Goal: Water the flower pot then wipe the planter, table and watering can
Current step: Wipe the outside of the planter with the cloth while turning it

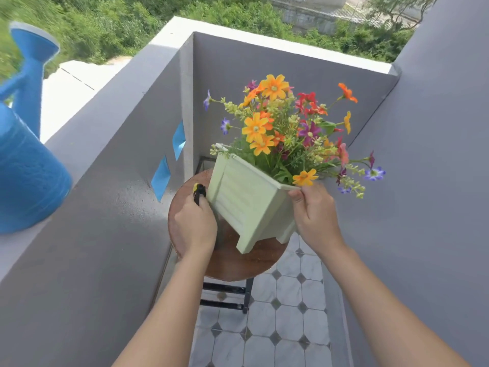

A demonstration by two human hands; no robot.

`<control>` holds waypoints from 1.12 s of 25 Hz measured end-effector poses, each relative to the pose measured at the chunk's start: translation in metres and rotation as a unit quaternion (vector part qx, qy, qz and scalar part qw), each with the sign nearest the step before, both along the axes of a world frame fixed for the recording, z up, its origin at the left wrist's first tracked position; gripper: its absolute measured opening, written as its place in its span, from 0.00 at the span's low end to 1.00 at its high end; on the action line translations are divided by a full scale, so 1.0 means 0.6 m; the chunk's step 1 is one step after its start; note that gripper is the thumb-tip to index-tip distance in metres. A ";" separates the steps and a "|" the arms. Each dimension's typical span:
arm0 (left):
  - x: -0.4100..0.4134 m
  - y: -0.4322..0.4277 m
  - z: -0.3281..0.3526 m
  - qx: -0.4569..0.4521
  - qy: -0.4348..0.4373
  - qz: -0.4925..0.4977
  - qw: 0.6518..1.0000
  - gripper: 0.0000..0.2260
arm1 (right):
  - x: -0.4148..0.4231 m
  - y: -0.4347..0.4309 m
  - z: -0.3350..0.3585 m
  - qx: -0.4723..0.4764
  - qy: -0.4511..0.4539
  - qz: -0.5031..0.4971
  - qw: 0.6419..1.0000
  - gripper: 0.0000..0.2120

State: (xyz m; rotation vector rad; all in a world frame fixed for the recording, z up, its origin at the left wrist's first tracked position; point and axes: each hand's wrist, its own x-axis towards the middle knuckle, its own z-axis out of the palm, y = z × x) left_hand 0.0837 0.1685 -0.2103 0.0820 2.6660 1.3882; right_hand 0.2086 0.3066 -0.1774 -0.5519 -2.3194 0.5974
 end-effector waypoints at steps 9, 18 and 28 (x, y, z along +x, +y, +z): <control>0.074 0.028 0.096 0.058 0.059 -0.054 0.995 0.15 | -0.010 -0.006 0.012 0.010 -0.024 -0.005 1.000 0.22; 0.151 0.029 0.046 0.017 0.280 -0.097 0.955 0.29 | -0.016 -0.006 0.017 0.024 -0.031 0.000 0.999 0.29; 0.148 0.022 0.051 0.070 0.288 -0.130 0.946 0.28 | -0.011 -0.008 0.023 0.021 -0.045 0.000 0.999 0.30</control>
